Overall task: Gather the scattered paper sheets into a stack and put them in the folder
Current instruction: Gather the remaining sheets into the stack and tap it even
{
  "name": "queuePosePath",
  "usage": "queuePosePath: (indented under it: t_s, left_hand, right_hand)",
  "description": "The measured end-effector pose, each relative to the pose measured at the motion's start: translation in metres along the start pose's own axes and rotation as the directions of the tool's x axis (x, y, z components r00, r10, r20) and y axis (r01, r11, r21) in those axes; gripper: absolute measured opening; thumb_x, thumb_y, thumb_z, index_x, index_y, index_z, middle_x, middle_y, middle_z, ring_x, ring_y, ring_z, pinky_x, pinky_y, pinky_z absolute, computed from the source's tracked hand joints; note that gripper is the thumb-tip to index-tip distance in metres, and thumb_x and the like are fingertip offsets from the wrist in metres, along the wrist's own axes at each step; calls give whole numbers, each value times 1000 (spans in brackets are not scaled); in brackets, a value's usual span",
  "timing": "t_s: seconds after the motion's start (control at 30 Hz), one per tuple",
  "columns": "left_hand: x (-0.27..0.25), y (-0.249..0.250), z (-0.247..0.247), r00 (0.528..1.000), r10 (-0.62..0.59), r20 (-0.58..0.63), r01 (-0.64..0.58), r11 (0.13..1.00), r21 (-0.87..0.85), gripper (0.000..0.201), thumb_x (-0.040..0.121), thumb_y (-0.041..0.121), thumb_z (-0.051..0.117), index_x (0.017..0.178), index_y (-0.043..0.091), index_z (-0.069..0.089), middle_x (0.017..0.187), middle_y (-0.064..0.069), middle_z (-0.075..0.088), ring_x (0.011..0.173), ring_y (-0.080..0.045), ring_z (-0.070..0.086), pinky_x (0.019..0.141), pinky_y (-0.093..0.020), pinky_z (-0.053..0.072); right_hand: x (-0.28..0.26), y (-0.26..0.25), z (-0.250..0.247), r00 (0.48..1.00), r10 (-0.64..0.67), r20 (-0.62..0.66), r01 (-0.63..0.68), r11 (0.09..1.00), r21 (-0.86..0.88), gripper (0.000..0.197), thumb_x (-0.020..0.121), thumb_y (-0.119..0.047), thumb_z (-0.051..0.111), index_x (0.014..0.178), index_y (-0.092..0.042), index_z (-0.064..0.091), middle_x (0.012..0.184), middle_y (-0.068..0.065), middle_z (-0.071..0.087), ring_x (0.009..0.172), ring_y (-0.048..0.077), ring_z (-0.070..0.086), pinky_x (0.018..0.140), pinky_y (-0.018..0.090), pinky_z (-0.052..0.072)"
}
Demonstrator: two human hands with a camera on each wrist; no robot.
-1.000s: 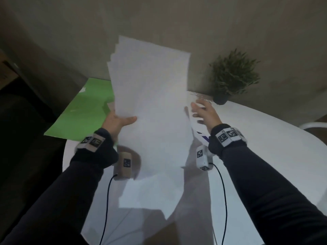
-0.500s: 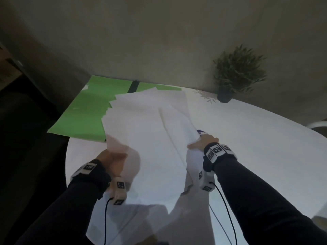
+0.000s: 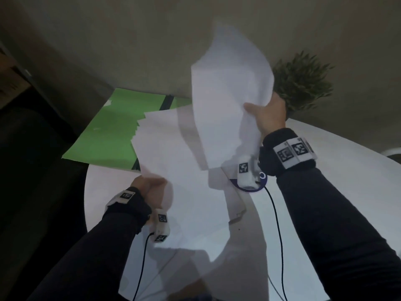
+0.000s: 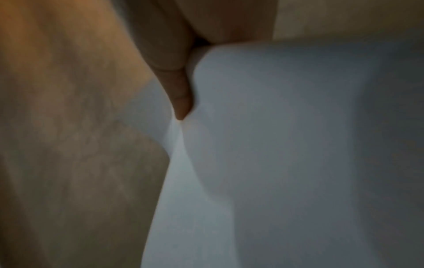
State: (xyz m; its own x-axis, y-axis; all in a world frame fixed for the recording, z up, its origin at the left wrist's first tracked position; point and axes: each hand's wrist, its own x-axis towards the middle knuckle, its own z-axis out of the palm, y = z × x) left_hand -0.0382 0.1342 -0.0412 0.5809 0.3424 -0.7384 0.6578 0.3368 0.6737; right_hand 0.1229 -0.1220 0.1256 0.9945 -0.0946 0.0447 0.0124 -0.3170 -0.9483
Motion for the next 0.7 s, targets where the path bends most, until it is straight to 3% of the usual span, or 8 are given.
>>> queuePosePath:
  t_s: [0.13, 0.2, 0.27, 0.33, 0.43, 0.5, 0.6, 0.7]
  left_hand:
    - [2, 6, -2, 992, -81, 92, 94, 985, -143, 46, 82, 51, 61, 75, 6, 55, 59, -8, 61, 50, -22, 58, 54, -27, 47]
    - [9, 6, -5, 991, -80, 106, 104, 965, -242, 81, 70, 82, 46, 91, 6, 62, 85, -14, 65, 78, -26, 61, 69, -34, 50]
    - [16, 7, -4, 994, -23, 111, 60, 939, -338, 97, 66, 90, 29, 113, 12, 61, 110, -15, 64, 97, -30, 60, 83, -42, 48]
    - [18, 10, -2, 988, 37, 153, 29, 911, -412, 90, 71, 87, 22, 109, 17, 63, 106, -12, 64, 91, -28, 61, 85, -42, 47]
    - [13, 18, -5, 980, 6, 201, 66, 935, -348, 73, 67, 82, 45, 89, 17, 70, 88, -6, 66, 73, -24, 63, 74, -33, 51]
    - [14, 20, -9, 981, -81, 176, 109, 982, -156, 52, 75, 60, 64, 79, 8, 65, 64, -5, 61, 60, -24, 62, 61, -28, 49]
    - [24, 22, -15, 999, -36, -9, 37, 996, 82, 16, 77, 14, 72, 76, 2, 61, 71, -14, 61, 77, -33, 63, 71, -36, 48]
    - [19, 27, -16, 998, -56, -1, 56, 994, 95, 11, 78, 8, 69, 77, 1, 61, 69, -15, 62, 55, -27, 57, 60, -33, 46]
  right_hand:
    - [-18, 18, 16, 946, 232, 227, -302, 886, 353, 34, 76, 8, 69, 109, 3, 62, 96, 13, 67, 83, 26, 64, 78, 35, 54]
    - [-33, 42, 30, 899, 333, 285, -362, 930, 57, 34, 76, 3, 69, 110, 5, 63, 95, 14, 66, 81, 25, 62, 65, 27, 51]
    - [-50, 69, 43, 878, 366, 308, -269, 910, -316, 33, 76, -4, 68, 109, -3, 62, 98, 10, 66, 89, 26, 63, 66, 25, 49]
    - [-68, 86, 56, 870, 361, 335, -197, 878, -436, 34, 76, -6, 65, 110, -6, 59, 105, 10, 65, 98, 28, 62, 79, 30, 52]
    - [-86, 96, 71, 860, 342, 380, -137, 870, -473, 34, 81, -8, 59, 114, -5, 53, 106, 10, 60, 98, 28, 59, 79, 29, 48]
    - [-89, 97, 75, 757, 405, 512, -80, 836, -543, 45, 82, -26, 67, 118, -4, 51, 105, 7, 56, 98, 25, 56, 75, 28, 45]
    - [-69, 94, 69, 588, 556, 588, -130, 782, -610, 82, 77, -60, 64, 126, 3, 51, 114, 9, 57, 100, 26, 57, 75, 27, 42]
    - [-27, 96, 54, 739, 551, 388, -329, 798, -506, 69, 81, -56, 63, 120, 1, 59, 119, 13, 63, 102, 29, 60, 84, 32, 48]
